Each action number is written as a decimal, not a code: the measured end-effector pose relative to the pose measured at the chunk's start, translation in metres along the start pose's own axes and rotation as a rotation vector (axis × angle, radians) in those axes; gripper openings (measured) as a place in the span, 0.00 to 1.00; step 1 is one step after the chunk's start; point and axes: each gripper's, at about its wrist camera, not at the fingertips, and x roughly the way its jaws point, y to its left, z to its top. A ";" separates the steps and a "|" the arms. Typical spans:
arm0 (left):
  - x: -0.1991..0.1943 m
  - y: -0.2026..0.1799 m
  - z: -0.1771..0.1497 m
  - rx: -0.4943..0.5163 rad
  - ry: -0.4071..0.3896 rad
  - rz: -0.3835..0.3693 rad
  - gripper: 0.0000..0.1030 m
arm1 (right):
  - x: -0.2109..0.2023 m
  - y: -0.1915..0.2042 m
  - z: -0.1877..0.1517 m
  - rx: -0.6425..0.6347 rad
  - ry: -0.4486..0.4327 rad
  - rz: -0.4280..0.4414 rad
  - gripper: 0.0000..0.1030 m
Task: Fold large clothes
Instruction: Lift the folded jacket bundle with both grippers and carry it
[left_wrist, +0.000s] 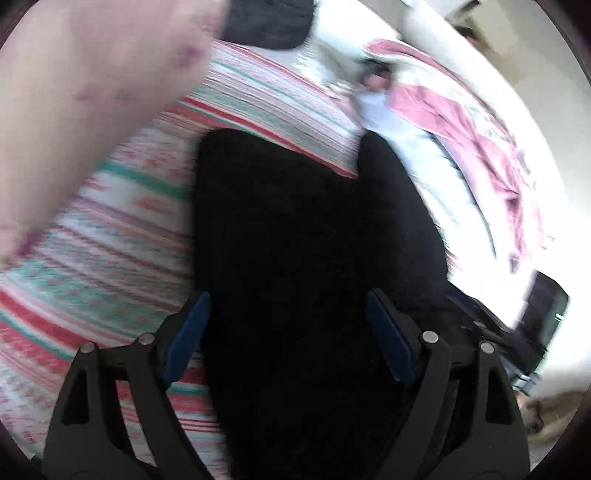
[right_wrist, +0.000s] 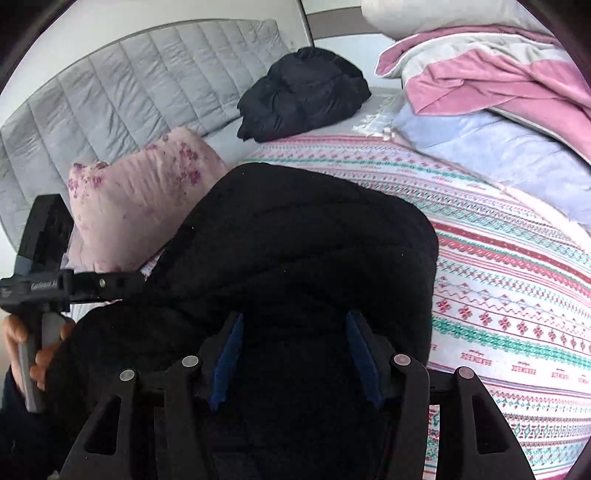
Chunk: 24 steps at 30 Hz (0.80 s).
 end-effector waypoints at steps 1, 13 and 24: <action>0.000 0.004 -0.001 -0.010 -0.005 0.037 0.83 | -0.003 0.001 0.000 -0.005 -0.006 -0.009 0.55; 0.021 0.006 -0.019 -0.016 0.067 -0.038 0.83 | -0.034 -0.057 -0.005 0.240 -0.048 0.233 0.82; 0.037 0.010 -0.027 -0.051 0.090 -0.111 0.83 | 0.003 -0.131 -0.049 0.640 0.065 0.463 0.82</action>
